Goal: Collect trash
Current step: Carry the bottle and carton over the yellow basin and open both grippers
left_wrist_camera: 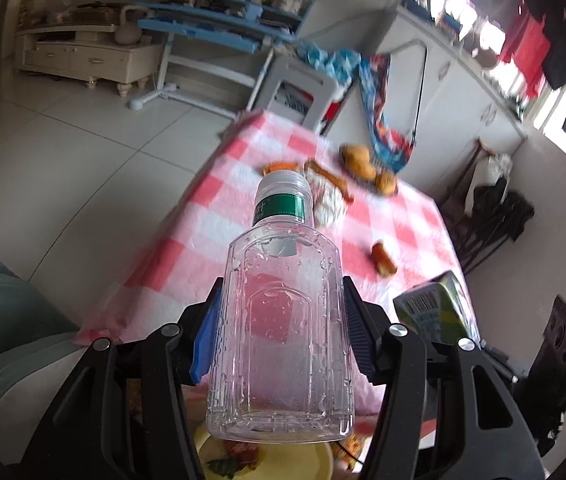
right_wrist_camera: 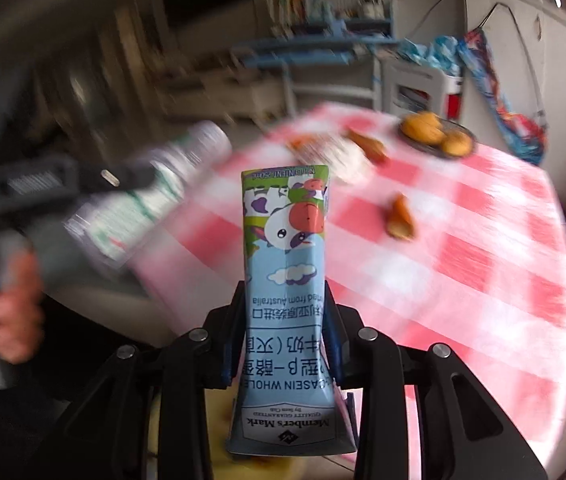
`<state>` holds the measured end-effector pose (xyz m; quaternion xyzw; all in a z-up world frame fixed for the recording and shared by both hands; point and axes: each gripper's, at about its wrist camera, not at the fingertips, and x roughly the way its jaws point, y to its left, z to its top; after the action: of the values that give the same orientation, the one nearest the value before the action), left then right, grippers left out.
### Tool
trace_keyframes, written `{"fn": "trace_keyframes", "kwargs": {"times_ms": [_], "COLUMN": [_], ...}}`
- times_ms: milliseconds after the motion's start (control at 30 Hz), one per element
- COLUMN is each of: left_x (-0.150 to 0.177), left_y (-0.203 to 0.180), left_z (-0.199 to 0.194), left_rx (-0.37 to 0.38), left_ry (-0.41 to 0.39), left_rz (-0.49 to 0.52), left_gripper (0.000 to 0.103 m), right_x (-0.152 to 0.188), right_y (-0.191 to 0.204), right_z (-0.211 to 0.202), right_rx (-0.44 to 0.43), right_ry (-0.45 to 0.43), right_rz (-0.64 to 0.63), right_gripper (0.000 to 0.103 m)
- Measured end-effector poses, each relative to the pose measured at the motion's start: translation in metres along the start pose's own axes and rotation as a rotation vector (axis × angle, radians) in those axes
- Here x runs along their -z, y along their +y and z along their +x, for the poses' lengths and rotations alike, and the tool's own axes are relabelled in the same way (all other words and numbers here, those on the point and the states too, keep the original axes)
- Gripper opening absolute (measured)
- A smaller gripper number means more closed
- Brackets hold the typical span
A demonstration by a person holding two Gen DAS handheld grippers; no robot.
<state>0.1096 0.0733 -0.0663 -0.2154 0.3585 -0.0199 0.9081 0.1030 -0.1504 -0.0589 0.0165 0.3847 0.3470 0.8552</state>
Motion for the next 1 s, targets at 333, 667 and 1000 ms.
{"fn": "trace_keyframes", "kwargs": {"times_ms": [333, 667, 1000], "left_x": [0.006, 0.068, 0.162], "left_y": [0.016, -0.001, -0.033], "left_z": [-0.059, -0.061, -0.020], "left_rx": [-0.037, -0.048, -0.085], "left_ry": [-0.164, 0.022, 0.397], "left_rz": [-0.035, 0.043, 0.166], "left_gripper": [0.054, 0.054, 0.054], "right_x": [0.050, 0.090, 0.080], "right_y": [0.059, 0.083, 0.053], "right_z": [0.037, 0.035, -0.038], "right_rx": [-0.312, -0.069, 0.358], "right_ry": [0.293, 0.406, 0.102], "right_rz": [-0.044, -0.196, -0.039], "right_gripper": [0.034, 0.068, 0.094]}}
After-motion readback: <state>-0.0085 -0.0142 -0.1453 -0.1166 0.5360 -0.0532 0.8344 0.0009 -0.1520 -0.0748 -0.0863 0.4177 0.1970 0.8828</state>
